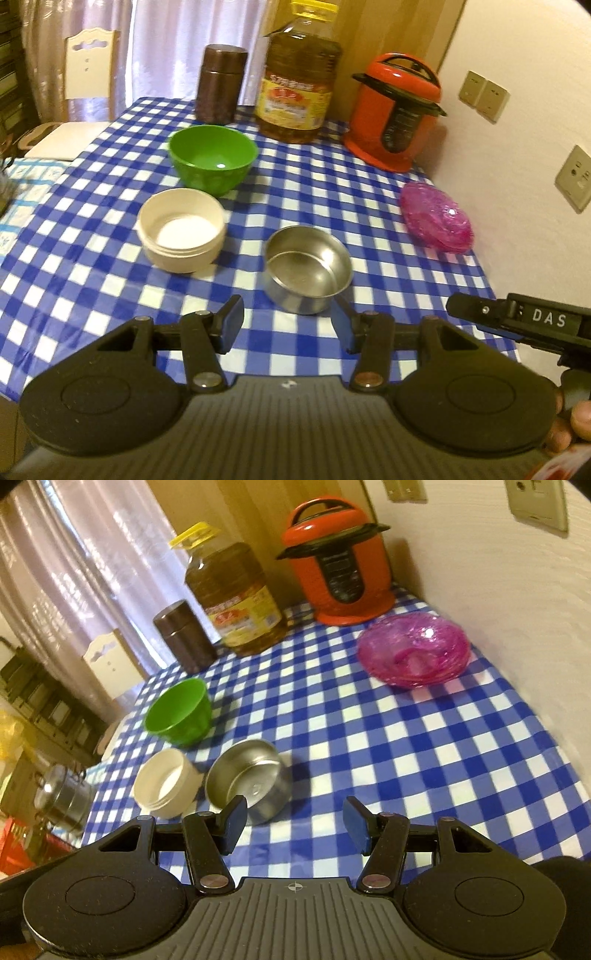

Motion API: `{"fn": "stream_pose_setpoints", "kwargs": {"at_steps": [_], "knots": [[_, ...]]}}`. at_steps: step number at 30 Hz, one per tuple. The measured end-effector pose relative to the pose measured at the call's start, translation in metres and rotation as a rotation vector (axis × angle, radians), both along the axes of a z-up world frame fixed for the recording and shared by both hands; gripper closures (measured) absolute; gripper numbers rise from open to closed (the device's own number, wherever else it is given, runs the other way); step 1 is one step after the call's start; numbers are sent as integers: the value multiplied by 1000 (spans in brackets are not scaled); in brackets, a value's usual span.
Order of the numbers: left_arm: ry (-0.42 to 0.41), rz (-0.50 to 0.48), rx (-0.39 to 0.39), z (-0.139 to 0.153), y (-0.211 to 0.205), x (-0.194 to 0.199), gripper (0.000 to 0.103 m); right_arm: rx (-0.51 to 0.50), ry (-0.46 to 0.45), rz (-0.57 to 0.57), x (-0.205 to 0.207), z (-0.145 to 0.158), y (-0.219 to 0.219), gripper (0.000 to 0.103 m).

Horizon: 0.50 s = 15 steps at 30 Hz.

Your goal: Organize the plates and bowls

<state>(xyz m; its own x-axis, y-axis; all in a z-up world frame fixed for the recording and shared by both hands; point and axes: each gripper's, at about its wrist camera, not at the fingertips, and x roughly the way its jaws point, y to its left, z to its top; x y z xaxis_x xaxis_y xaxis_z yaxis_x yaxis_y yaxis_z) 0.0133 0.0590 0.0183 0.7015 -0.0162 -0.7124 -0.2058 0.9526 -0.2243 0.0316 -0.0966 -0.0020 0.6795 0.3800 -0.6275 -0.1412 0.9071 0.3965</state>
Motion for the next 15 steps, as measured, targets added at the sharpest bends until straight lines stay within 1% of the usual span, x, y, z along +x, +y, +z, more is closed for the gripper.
{"fn": "stream_pose_setpoints", "kwargs": {"at_steps": [8, 15], "knots": [[11, 32, 15, -2, 15, -10, 55, -20, 10, 37, -2, -4, 18, 45], [13, 43, 21, -4, 20, -11, 55, -47, 13, 57, -4, -8, 28, 45]]}}
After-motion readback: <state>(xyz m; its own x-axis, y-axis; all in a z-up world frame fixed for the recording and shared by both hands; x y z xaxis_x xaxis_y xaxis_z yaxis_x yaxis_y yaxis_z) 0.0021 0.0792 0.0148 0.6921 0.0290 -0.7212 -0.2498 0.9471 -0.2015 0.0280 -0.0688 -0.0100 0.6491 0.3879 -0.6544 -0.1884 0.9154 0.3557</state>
